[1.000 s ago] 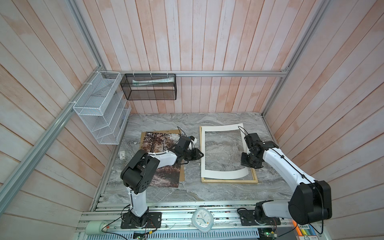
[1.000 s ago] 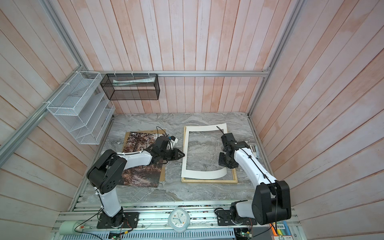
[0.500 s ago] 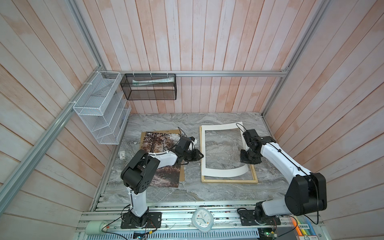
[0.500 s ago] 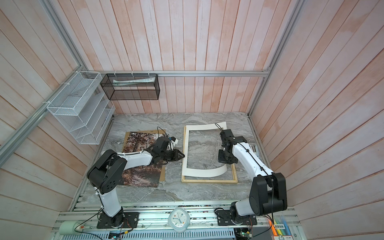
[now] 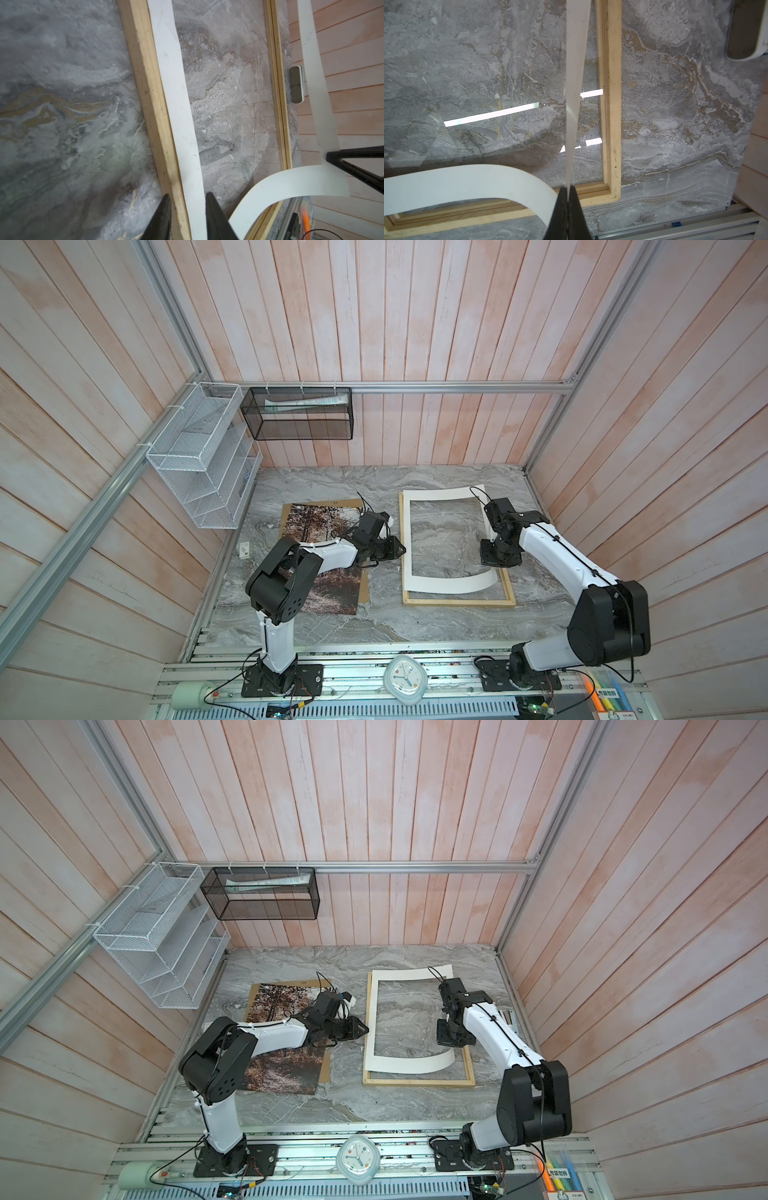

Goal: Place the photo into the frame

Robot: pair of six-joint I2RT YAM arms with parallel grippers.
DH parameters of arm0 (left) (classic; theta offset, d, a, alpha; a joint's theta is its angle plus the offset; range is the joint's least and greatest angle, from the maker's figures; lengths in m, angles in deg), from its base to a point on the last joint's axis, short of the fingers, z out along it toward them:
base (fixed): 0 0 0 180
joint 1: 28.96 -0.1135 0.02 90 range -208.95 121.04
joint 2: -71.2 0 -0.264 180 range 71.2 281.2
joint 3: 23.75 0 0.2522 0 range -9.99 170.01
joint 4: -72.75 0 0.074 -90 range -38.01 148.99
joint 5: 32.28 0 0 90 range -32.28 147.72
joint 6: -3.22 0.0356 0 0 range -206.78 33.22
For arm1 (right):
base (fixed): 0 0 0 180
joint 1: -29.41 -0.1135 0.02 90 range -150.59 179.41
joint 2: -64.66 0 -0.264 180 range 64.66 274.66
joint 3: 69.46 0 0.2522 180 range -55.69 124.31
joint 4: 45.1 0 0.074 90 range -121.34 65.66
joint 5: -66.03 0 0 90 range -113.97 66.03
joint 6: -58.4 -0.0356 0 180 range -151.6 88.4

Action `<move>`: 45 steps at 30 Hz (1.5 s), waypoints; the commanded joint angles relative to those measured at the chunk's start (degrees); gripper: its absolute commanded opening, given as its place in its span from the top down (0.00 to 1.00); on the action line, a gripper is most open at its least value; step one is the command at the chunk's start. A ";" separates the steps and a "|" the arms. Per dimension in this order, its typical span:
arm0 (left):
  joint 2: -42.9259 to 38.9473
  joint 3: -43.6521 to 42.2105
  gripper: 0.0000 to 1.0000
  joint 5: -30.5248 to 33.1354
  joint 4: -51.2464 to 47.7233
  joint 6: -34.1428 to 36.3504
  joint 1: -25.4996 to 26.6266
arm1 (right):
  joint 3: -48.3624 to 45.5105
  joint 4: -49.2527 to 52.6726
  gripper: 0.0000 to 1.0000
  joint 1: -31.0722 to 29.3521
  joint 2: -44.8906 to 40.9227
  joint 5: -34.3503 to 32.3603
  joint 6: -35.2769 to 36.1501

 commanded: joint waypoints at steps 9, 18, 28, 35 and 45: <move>5.91 7.00 0.69 9.06 -6.28 1.30 2.13 | -0.55 0.24 1.00 0.20 -5.87 -0.38 0.60; 7.59 9.41 0.69 11.53 -8.41 1.80 2.09 | -1.21 -0.08 1.00 0.14 -7.78 1.43 0.77; 10.00 12.47 0.70 12.20 -9.29 2.85 1.10 | -0.49 -0.35 1.00 -0.13 -5.59 2.29 1.17; 9.09 13.01 0.58 10.48 -8.62 3.79 0.19 | 0.72 0.45 1.00 -0.14 -3.78 0.19 1.35; 9.23 13.63 0.50 10.00 -9.11 4.36 0.24 | 7.16 3.85 1.00 -0.68 2.28 -2.13 2.38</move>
